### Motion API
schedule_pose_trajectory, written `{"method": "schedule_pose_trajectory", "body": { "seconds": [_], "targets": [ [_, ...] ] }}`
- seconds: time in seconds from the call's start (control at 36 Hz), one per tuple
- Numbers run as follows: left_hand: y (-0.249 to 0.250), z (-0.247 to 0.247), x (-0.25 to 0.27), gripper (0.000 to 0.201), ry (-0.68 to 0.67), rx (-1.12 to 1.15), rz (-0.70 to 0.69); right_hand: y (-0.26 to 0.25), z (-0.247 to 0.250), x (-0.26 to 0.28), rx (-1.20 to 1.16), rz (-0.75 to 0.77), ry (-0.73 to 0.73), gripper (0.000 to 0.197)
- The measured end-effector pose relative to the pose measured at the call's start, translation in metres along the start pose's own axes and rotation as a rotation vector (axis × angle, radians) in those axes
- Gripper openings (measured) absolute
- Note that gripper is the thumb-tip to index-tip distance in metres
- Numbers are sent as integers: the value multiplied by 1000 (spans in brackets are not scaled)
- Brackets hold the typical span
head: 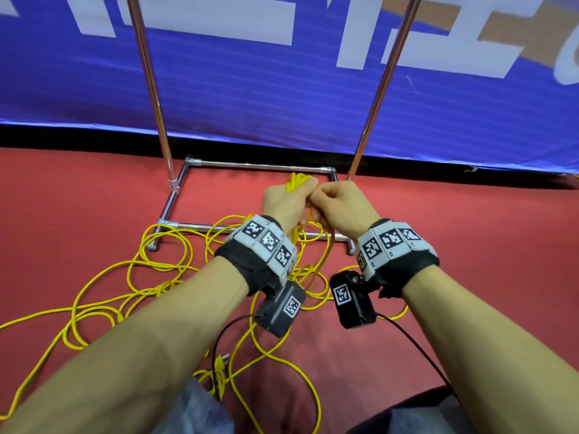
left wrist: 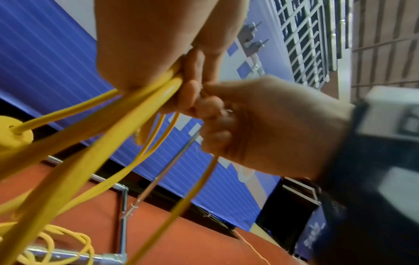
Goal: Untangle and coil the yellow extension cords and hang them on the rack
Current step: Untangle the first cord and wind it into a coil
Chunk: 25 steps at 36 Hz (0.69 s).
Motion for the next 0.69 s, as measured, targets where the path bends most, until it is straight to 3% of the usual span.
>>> {"method": "schedule_pose_trajectory", "body": {
  "seconds": [0.17,0.25,0.42,0.53,0.69],
  "targets": [
    [5,8,1,37,125,5,-12,-6,-7,5,-133,-56,-108,31],
    [13,10,-1,23,119,-2,-49,-8,-6,7,-175,-67,-138,28],
    [27,22,-8,18,159,55,-89,-10,-1,10,-146,-124,-195,32],
    [31,35,-17,32,175,163,-115,-10,-3,13,-160,-138,-259,33],
    [31,40,-21,25,149,204,-107,-16,-3,16,-180,-79,-252,31]
  ]
}}
Point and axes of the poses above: each hand's wrist, its own x-axis away from the middle knuckle, its own z-axis out of the back of the hand, y = z × x, the point moved 4 cm from there along -x, towards the middle knuckle, and after that the axes turned 7 degrees about -y, right-handed, at the moved point
